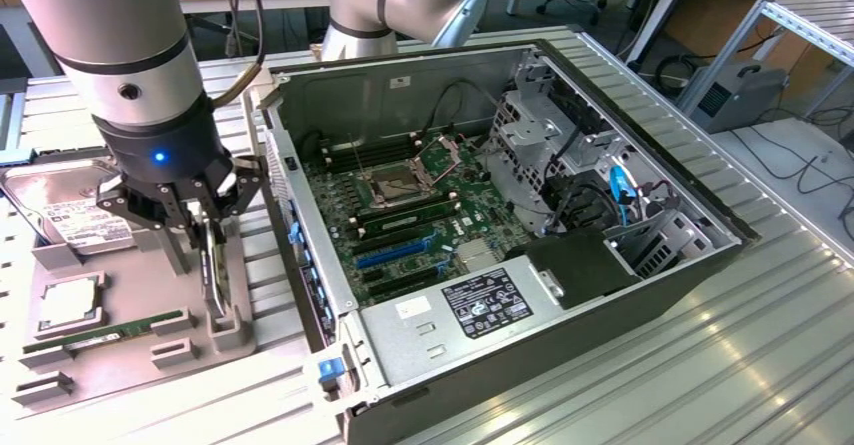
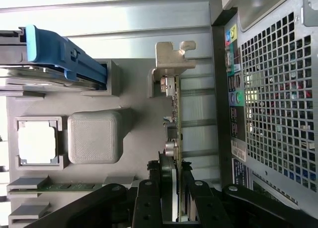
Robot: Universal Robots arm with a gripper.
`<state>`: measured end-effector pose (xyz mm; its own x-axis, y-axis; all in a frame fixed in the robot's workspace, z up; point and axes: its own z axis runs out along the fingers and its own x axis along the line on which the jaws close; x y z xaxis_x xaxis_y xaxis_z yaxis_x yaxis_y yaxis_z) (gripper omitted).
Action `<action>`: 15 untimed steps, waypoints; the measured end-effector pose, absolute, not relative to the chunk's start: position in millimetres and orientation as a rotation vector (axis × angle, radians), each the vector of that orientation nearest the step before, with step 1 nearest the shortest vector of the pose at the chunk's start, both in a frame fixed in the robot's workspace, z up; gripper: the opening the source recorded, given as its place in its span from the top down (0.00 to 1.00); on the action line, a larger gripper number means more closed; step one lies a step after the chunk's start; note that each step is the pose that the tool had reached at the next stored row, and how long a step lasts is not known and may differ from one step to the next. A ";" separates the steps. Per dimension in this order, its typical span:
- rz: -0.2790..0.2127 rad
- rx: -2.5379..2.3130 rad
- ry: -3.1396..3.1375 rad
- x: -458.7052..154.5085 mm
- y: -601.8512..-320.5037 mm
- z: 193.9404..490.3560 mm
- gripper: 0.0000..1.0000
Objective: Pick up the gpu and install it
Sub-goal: 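Pick up the gpu and move the gpu toward the slot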
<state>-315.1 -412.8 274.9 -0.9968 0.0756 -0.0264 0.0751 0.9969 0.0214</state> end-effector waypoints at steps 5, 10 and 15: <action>0.032 0.117 3.112 -315.1 -412.8 276.5 0.73; 0.032 0.117 3.112 -315.1 -412.8 278.4 0.73; 0.032 0.117 3.112 -315.1 -412.8 279.5 0.73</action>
<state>-315.1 -412.8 279.5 -0.9968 0.0756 -0.0264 0.0751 0.9969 0.0214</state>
